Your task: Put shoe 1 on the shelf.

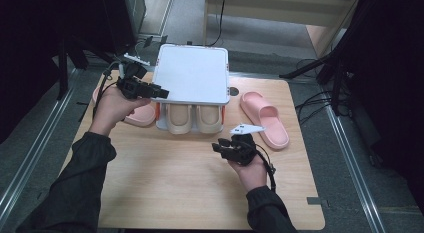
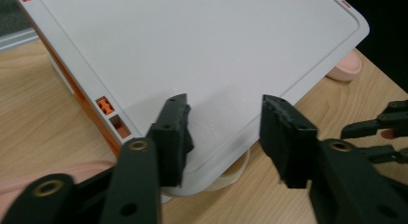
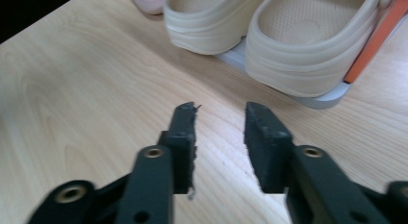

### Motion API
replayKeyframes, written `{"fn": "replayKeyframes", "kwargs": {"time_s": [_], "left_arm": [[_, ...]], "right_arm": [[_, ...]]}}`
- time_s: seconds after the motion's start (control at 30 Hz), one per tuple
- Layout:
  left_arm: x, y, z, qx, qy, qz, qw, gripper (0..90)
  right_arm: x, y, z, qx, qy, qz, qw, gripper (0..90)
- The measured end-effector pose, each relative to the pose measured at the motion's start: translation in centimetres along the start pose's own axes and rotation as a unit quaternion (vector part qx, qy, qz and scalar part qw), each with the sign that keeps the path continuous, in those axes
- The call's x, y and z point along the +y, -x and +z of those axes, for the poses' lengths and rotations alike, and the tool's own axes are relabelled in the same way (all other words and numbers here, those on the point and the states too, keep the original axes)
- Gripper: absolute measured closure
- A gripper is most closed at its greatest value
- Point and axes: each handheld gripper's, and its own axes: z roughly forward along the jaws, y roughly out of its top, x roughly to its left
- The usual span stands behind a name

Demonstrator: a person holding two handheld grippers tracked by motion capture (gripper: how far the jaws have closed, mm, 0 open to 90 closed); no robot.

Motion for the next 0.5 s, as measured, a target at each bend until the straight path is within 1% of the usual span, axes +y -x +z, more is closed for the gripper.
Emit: {"fn": "replayKeyframes", "kwargs": {"time_s": [0.03, 0.1, 0.13, 0.23, 0.27, 0.3, 0.33, 0.37, 0.43, 0.5], "left_arm": [[0.0, 0.0, -0.3, -0.003, 0.008, -0.001, 1.0000, 42.3], [-0.1, 0.0, -0.8, -0.001, 0.014, -0.001, 0.9999, 39.5], [-0.2, 0.1, -1.1, -0.003, 0.015, -0.002, 0.9999, 38.9], [-0.5, 0.3, -1.8, -0.006, 0.018, 0.001, 0.9998, 37.7], [-0.5, 0.3, -1.8, -0.006, 0.018, 0.001, 0.9998, 37.4], [-0.8, 0.4, -2.3, -0.004, 0.019, 0.000, 0.9998, 37.2], [-1.0, 0.4, -2.6, -0.004, 0.021, -0.002, 0.9998, 37.1], [-1.2, 0.4, -2.8, -0.004, 0.019, -0.003, 0.9998, 37.1], [-1.6, 0.4, -3.4, 0.002, 0.018, -0.004, 0.9998, 36.9], [-2.1, 0.2, -3.9, 0.005, 0.024, -0.013, 0.9996, 36.5]], "right_arm": [[-0.3, -0.1, -0.8, 0.013, 0.007, -0.006, 0.9999, 57.4], [-0.6, -0.2, -1.5, 0.027, 0.007, -0.002, 0.9996, 54.2], [-0.7, -0.2, -1.9, 0.033, 0.008, 0.002, 0.9994, 52.2], [-1.3, -0.3, -2.9, 0.053, 0.018, 0.025, 0.9981, 50.5], [-1.4, -0.3, -3.3, 0.059, 0.020, 0.030, 0.9976, 49.8], [-1.6, -0.3, -3.6, 0.066, 0.019, 0.032, 0.9971, 48.7], [-1.7, -0.3, -3.9, 0.067, 0.020, 0.031, 0.9971, 48.4], [-1.8, -0.3, -4.1, 0.063, 0.018, 0.025, 0.9976, 48.4], [-2.1, -0.3, -4.7, 0.043, 0.018, 0.007, 0.9989, 48.4], [-2.4, -0.1, -5.2, 0.036, 0.018, 0.007, 0.9992, 48.5]]}}
